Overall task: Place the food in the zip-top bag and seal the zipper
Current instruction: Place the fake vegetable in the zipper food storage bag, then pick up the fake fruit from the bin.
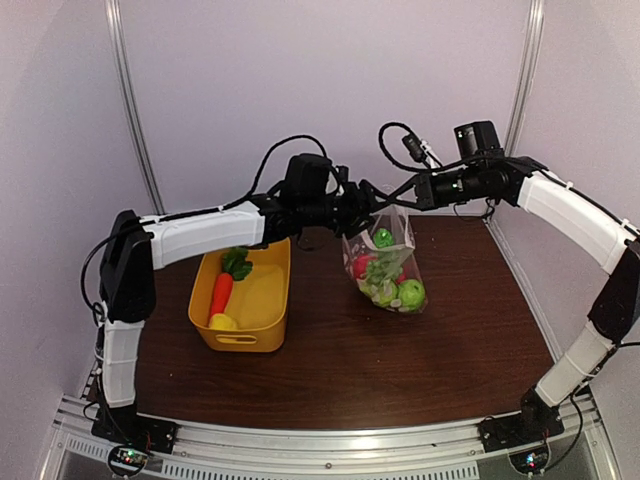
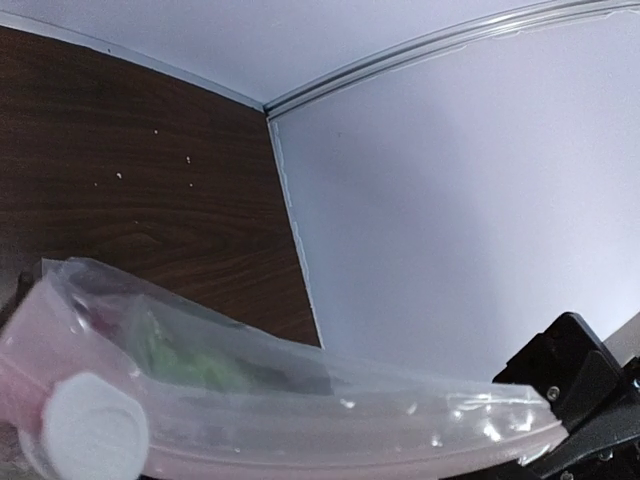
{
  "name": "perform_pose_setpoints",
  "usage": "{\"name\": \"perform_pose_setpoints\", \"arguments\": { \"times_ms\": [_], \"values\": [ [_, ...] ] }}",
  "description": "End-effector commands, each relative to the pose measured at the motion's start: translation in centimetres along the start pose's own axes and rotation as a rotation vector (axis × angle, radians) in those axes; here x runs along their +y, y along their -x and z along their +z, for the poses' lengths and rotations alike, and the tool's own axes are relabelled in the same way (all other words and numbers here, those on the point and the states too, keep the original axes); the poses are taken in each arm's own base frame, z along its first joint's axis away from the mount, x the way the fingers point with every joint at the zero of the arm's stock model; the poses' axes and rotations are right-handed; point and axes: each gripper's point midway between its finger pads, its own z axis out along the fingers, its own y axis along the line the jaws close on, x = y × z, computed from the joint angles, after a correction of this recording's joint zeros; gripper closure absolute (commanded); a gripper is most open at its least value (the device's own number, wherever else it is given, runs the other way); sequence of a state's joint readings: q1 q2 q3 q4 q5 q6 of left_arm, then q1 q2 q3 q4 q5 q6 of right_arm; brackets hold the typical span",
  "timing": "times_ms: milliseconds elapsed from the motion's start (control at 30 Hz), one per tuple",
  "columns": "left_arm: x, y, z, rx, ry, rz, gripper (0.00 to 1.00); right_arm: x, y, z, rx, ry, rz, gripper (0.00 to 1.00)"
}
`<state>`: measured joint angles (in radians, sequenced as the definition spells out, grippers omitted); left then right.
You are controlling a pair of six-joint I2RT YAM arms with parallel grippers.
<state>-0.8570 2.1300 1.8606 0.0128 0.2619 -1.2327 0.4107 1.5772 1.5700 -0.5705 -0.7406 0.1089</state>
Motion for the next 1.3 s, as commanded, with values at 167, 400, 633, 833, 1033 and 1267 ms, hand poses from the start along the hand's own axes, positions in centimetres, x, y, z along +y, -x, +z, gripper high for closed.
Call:
{"name": "perform_pose_setpoints", "arguments": {
  "times_ms": [167, 400, 633, 833, 1033, 1267],
  "values": [
    [-5.8, 1.0, -3.3, -0.016, -0.093, 0.168, 0.22, -0.7, 2.0, -0.6, -0.059, -0.009, 0.002, 1.0],
    [-6.9, 1.5, -7.4, 0.034, 0.029, 0.492, 0.13, -1.6, 3.6, -2.3, -0.097, -0.049, -0.022, 1.0],
    [5.8, 5.2, -19.1, -0.102, 0.656, 0.661, 0.02, -4.7, 5.0, -4.5, -0.141, -0.132, -0.015, 1.0],
    [14.3, 2.3, -25.4, 0.066, 0.989, 0.567, 0.14, -4.8, 4.5, -4.1, -0.139, -0.117, 0.0, 1.0],
    [19.0, -2.6, -28.3, 0.2, 1.077, 0.447, 0.34, -5.0, 4.0, -3.8, -0.131, -0.109, 0.012, 1.0],
    [23.0, -7.9, -30.0, 0.383, 1.154, 0.305, 0.28, -4.8, 3.8, -3.7, -0.125, -0.098, 0.018, 1.0]
  ]
}}
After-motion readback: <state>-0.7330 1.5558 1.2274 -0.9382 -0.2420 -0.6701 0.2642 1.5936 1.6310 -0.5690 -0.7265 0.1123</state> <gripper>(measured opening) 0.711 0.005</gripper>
